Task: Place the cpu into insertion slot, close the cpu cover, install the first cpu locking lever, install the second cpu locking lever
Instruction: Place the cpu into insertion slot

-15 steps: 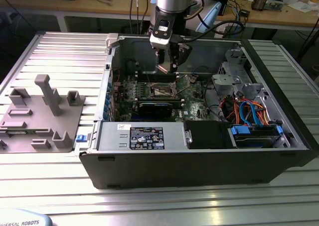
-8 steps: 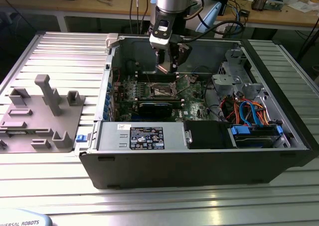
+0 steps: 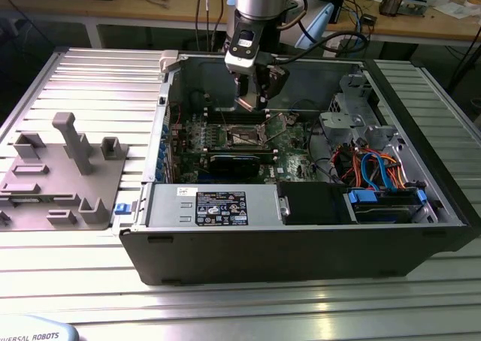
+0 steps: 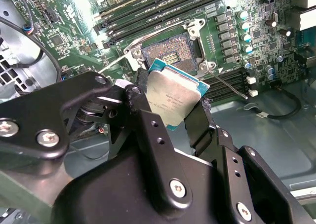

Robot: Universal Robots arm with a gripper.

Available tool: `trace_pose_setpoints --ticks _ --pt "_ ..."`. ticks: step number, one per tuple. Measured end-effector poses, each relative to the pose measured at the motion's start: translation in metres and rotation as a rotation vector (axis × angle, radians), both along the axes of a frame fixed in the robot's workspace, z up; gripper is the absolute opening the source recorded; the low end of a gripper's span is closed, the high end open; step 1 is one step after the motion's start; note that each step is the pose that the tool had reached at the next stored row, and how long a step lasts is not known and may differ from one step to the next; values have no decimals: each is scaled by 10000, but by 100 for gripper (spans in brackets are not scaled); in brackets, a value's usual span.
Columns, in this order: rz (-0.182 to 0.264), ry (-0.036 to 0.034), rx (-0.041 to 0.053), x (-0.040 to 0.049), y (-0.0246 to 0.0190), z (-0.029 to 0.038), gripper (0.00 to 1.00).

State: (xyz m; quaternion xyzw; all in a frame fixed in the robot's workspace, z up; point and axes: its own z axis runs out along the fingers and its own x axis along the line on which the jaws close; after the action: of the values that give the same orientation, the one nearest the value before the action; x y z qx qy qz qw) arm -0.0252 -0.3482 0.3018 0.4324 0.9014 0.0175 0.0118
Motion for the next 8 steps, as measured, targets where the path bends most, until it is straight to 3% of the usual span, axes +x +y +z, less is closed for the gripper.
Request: trace_pose_setpoints --ticks 8 --pt "-112 0 -1 0 0 -2 54"
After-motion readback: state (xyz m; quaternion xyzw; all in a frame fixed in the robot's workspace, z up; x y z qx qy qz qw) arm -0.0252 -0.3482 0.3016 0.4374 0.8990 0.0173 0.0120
